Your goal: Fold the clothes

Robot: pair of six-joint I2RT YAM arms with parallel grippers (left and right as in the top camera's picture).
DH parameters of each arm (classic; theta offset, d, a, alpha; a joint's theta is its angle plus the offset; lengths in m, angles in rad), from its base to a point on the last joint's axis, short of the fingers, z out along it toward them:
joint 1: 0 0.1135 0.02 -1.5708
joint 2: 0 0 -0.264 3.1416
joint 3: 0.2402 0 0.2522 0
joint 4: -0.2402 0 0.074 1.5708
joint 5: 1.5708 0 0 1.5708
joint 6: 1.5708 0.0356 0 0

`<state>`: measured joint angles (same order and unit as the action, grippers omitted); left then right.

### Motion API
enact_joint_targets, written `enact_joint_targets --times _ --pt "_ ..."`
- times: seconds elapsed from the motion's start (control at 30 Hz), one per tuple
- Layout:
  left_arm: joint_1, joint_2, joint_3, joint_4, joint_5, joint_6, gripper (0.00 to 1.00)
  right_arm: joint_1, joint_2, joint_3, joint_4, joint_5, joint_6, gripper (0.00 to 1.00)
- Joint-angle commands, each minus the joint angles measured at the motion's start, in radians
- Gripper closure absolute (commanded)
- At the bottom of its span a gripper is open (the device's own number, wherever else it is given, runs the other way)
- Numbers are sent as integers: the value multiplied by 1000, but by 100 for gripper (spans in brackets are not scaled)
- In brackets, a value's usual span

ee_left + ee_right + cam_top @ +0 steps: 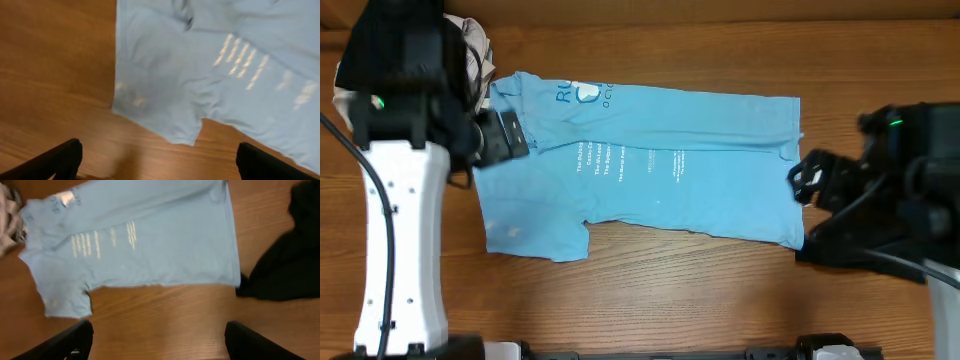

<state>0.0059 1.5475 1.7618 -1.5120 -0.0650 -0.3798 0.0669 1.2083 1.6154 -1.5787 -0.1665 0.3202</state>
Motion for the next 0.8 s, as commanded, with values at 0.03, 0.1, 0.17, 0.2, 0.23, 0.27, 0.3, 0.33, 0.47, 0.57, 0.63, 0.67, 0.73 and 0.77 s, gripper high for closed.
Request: enact_joint_targets --times 0.03,0.1,0.17,0.2,0.23,0.27,0.3,0.33,0.47,0.57,0.63,0.67,0.73,0.77 --pt "2 -165 -358 153 -35 -207 1 58 0 -187 75 27 75 12" --pt "2 -210 -510 240 -36 -301 4 74 0 -266 128 7 74 11" --pt "2 -231 -633 310 -39 -388 4 80 2 -323 169 -9 73 11" --pt "2 -233 -705 350 -40 -439 4 80 2 -348 189 -21 73 11" --pt "2 -232 -752 381 -42 -468 4 80 5 -364 201 -29 73 11" --pt "3 -228 -801 417 -42 -494 4 80 6 -377 210 -39 73 11" --pt "8 -224 -859 465 -38 -521 5 80 10 -385 216 -46 73 12" --pt "13 -219 -906 507 -33 -537 7 80 13 -387 215 -45 73 13" --pt "43 -198 -1039 654 4 -550 14 80 16 -386 217 -45 72 16" --pt "64 -193 -1096 728 13 -549 16 80 16 -386 224 -45 72 18" --pt "68 -193 -1120 764 6 -547 18 80 16 -386 228 -45 73 20" --pt "68 -192 -1139 797 2 -543 19 80 16 -387 229 -45 73 20" --pt "67 -192 -1171 848 4 -540 22 80 16 -386 230 -45 73 20" --pt "66 -190 -1185 867 6 -540 24 80 16 -386 230 -45 73 21"
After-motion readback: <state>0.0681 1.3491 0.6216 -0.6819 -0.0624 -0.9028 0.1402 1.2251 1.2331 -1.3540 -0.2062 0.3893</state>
